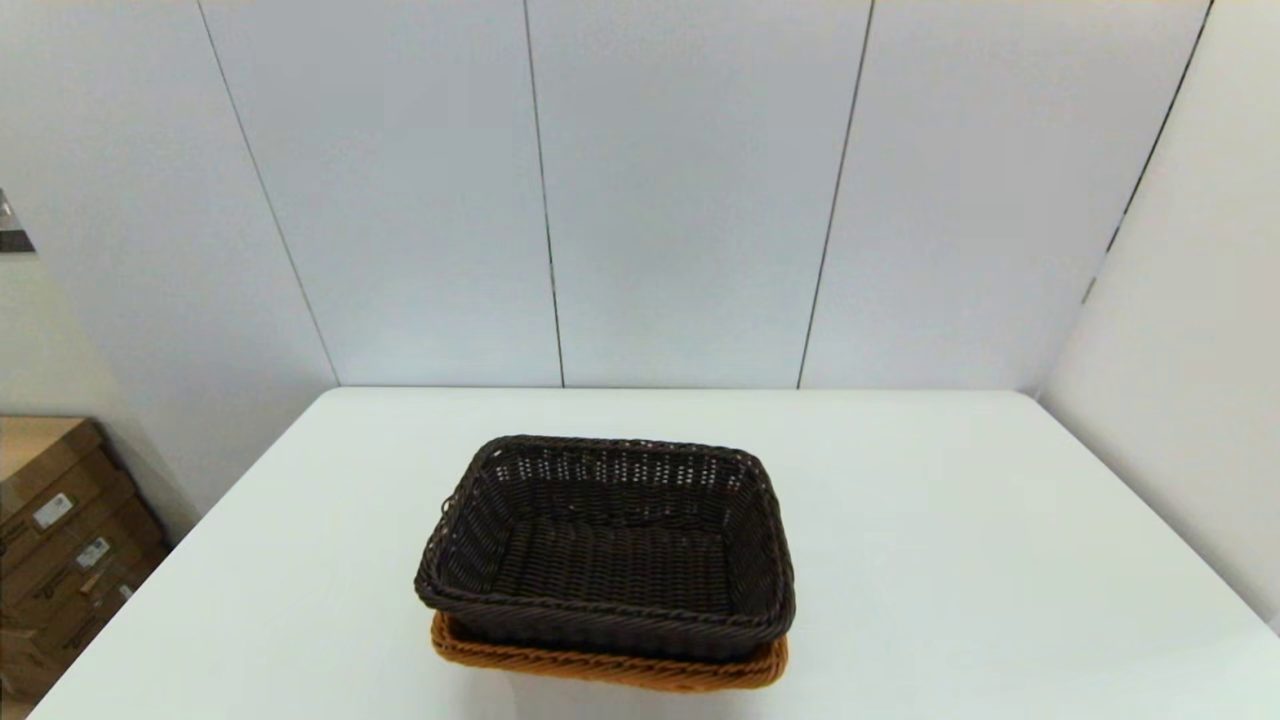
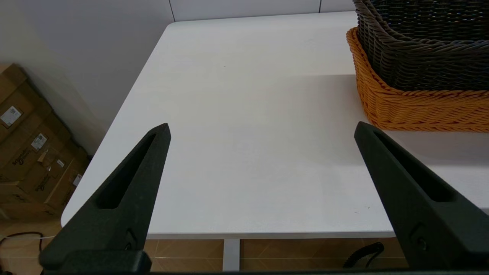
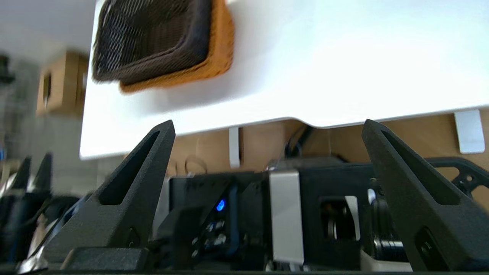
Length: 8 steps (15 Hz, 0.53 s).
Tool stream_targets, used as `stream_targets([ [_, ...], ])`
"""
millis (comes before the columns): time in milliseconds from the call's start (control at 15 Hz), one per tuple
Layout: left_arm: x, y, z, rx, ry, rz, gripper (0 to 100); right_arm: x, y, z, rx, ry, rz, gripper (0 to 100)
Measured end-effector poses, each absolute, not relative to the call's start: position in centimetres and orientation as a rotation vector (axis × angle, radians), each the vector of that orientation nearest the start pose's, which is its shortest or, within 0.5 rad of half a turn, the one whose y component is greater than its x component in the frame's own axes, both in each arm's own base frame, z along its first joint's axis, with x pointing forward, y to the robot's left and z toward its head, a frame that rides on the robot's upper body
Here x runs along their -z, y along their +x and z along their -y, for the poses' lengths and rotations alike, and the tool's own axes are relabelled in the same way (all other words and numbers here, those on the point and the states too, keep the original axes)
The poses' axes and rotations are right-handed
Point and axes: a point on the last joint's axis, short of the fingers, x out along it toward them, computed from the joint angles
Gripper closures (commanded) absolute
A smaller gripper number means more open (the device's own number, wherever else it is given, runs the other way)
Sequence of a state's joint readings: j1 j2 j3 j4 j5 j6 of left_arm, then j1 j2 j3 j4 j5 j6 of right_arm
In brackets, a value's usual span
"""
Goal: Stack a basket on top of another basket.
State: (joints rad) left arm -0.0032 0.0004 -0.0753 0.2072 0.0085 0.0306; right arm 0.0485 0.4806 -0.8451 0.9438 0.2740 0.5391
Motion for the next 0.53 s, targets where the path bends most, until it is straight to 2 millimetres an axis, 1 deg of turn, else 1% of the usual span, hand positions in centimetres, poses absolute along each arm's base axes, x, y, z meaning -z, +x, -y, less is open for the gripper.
stream_targets([
  [267,-7.5,-3.0,0.0,-0.003,0.030,-0.132,0,-18.5,-6.6,-0.7,-0.110,0.571,-0.573,0],
  [400,-7.5,-3.0,0.0,-0.004,0.029,-0.132,0,-17.3,-7.3,-0.8,-0.110,0.557,-0.545,0],
  [533,-7.5,-3.0,0.0,-0.004,0.030,-0.132,0,-16.4,-7.5,-0.8,-0.115,0.545,-0.520,0],
])
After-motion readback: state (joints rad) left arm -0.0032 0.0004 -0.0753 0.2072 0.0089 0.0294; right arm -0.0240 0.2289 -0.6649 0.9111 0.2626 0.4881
